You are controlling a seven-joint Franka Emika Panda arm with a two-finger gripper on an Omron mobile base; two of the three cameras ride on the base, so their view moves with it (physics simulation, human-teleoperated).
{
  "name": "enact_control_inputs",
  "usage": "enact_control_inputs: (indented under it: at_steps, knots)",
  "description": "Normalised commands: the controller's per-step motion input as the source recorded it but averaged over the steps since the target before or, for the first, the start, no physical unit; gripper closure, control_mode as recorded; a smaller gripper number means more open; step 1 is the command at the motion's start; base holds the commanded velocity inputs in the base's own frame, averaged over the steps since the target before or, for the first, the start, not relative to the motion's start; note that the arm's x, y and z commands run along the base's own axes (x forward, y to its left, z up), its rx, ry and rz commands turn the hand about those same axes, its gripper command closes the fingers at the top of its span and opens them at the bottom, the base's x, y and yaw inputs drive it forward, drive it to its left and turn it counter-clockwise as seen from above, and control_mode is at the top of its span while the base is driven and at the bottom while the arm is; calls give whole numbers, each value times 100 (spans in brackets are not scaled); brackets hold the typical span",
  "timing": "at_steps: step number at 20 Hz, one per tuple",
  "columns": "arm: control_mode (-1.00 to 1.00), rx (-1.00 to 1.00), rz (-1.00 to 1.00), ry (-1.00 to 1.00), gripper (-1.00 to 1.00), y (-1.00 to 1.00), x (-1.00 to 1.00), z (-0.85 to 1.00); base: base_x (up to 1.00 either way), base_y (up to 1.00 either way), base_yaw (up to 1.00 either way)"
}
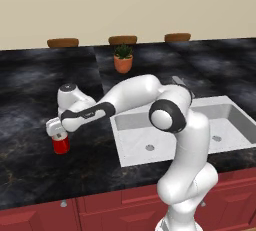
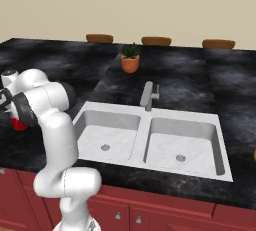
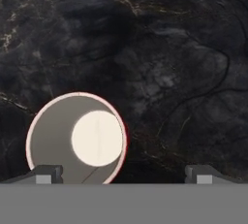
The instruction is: Place the mug in the left basin and the bowl in the right basin of the sink.
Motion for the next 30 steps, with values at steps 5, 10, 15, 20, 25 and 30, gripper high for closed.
enact_control_inputs:
  at_steps: [5,10,15,20,25,30]
  knots:
    - [-100,0,3,0,-100,0,10,-5,0,0,0]
    - [-100,0,2,0,-100,0,4,-12,0,0,0]
    - [-100,0,2,0,-100,0,4,-17,0,0,0]
    - [-100,0,2,0,-100,0,6,-15,0,0,0]
    - [-100,0,2,0,-100,0,6,-13,0,0,0]
    - [-100,0,2,0,-100,0,2,-11,0,0,0]
